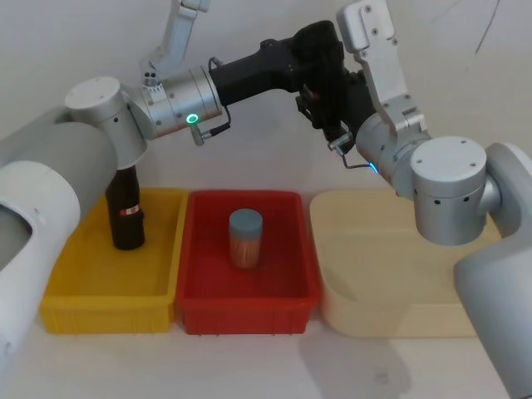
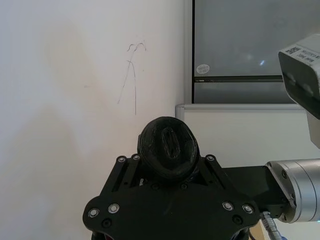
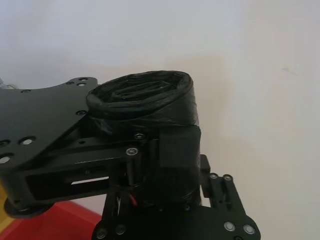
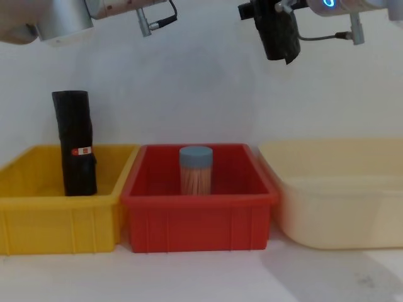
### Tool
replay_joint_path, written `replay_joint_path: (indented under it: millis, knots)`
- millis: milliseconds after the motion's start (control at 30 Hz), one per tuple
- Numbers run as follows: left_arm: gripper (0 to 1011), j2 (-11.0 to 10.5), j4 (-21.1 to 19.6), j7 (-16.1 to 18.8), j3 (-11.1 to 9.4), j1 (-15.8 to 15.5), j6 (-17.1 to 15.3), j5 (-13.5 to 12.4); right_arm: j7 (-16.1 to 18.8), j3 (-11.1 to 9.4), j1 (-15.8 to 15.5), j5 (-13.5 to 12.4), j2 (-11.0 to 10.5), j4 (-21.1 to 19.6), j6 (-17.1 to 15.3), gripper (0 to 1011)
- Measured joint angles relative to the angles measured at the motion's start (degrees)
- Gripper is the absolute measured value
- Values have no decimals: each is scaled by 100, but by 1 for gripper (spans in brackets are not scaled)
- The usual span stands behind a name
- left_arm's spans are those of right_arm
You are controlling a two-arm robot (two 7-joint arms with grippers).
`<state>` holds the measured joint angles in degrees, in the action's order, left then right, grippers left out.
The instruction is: Pick up the garbage bag with the one hand and transfer it to the other hand.
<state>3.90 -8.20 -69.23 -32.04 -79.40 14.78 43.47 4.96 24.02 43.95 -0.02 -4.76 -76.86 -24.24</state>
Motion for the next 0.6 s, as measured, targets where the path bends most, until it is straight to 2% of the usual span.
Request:
replay_joint_path:
  millis: [67,233,600]
  knots:
    - [366,0,0,0,0,0,0,0,-22,-1,15,13,15,37,8,619]
    - [366,0,0,1,0,0,0,0,-38,-4,34,28,31,74,18,562]
    - [366,0,0,1,0,0,0,0,-68,-6,57,48,50,123,28,557]
